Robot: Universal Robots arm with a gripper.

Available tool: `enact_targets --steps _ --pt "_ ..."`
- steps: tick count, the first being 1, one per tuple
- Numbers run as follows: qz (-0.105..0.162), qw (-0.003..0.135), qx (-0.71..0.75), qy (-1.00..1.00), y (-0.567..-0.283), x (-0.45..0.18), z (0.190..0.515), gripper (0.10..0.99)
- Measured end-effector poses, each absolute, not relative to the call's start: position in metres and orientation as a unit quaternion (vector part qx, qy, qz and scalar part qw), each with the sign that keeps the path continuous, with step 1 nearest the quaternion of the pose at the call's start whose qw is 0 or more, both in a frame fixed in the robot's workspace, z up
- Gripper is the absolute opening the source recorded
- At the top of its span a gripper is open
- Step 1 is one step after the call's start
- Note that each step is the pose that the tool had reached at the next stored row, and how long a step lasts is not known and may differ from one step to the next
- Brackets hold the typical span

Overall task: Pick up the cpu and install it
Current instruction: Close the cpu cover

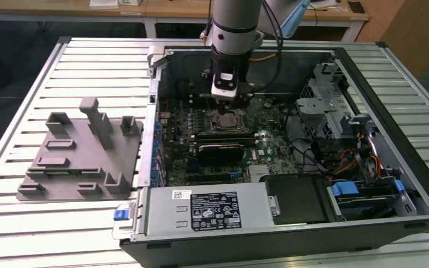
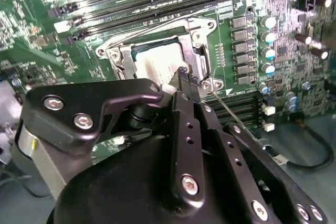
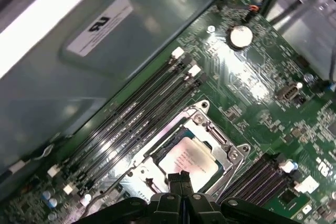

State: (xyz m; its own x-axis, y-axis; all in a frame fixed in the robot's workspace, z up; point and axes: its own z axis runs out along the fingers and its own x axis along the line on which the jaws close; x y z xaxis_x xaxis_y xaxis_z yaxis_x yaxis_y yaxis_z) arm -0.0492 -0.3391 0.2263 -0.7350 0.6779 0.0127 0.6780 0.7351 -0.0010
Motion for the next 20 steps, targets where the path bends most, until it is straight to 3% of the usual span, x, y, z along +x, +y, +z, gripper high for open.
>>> enact_targets --steps 20 --pt "-0.001 0.006 -0.219 -0.976 -0.3391 -0.0492 0.2262 0.106"
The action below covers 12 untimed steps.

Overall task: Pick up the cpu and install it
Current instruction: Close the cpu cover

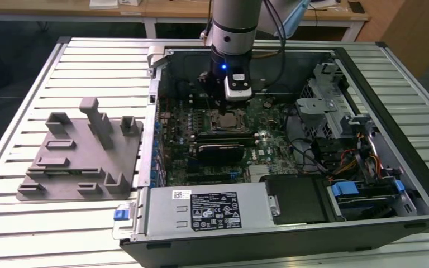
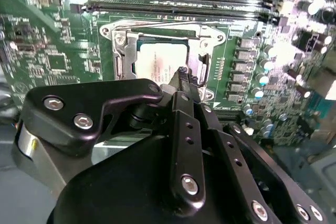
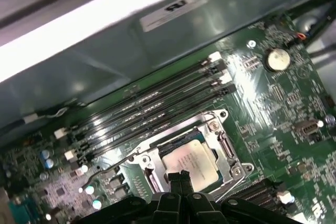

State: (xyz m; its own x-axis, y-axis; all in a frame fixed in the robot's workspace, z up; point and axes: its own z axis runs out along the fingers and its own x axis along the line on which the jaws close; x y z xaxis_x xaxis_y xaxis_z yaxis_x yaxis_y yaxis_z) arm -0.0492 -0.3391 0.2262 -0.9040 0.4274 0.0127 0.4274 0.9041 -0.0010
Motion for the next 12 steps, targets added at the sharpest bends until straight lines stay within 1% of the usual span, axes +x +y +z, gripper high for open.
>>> enact_targets --steps 6,12 --pt "-0.001 0.005 -0.175 -0.985 -0.3392 -0.0492 0.2255 0.106" --pt "-0.003 -0.005 -0.158 -0.987 -0.3411 -0.0505 0.2228 0.106"
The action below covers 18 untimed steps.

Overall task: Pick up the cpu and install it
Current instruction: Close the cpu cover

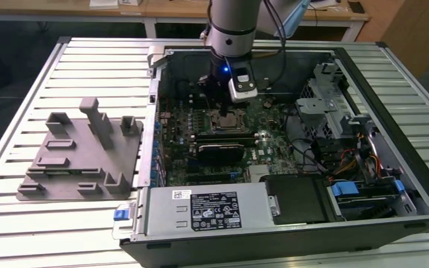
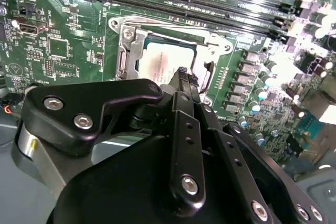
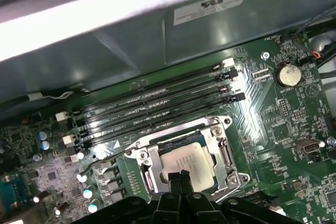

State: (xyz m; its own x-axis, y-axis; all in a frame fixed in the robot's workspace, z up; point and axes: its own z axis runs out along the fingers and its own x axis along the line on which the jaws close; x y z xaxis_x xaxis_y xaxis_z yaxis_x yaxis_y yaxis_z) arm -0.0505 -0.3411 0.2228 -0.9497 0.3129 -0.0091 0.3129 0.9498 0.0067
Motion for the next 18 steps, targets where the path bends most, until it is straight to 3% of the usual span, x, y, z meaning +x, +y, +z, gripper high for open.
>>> enact_targets --steps 18 --pt "0.003 0.005 0.120 0.993 -0.3428 -0.0537 0.2157 0.106"
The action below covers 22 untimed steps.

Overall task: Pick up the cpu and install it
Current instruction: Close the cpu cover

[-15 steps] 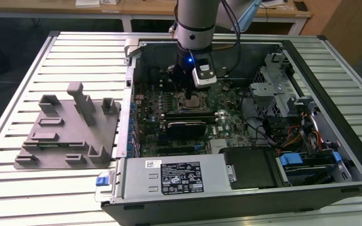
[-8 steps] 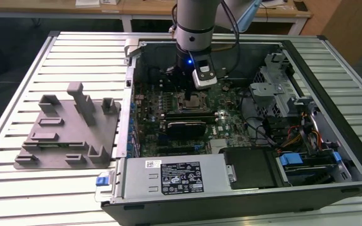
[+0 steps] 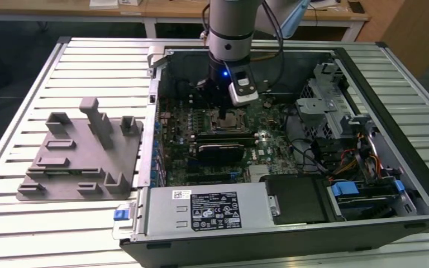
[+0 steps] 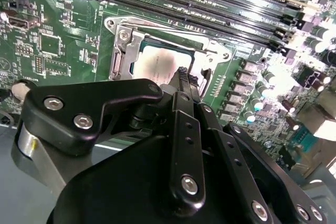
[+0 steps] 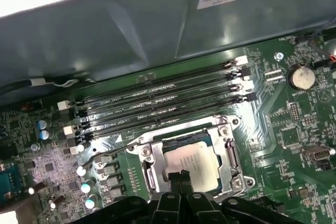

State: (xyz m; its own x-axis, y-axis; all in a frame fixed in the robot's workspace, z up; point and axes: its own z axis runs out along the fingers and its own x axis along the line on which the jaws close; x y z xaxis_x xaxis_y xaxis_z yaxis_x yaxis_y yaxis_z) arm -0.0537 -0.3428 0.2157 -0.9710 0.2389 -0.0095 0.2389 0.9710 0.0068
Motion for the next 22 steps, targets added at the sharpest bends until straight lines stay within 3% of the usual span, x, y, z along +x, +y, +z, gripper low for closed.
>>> enact_targets --steps 22 --pt "0.003 0.005 0.059 0.998 -0.343 -0.070 0.201 0.106"
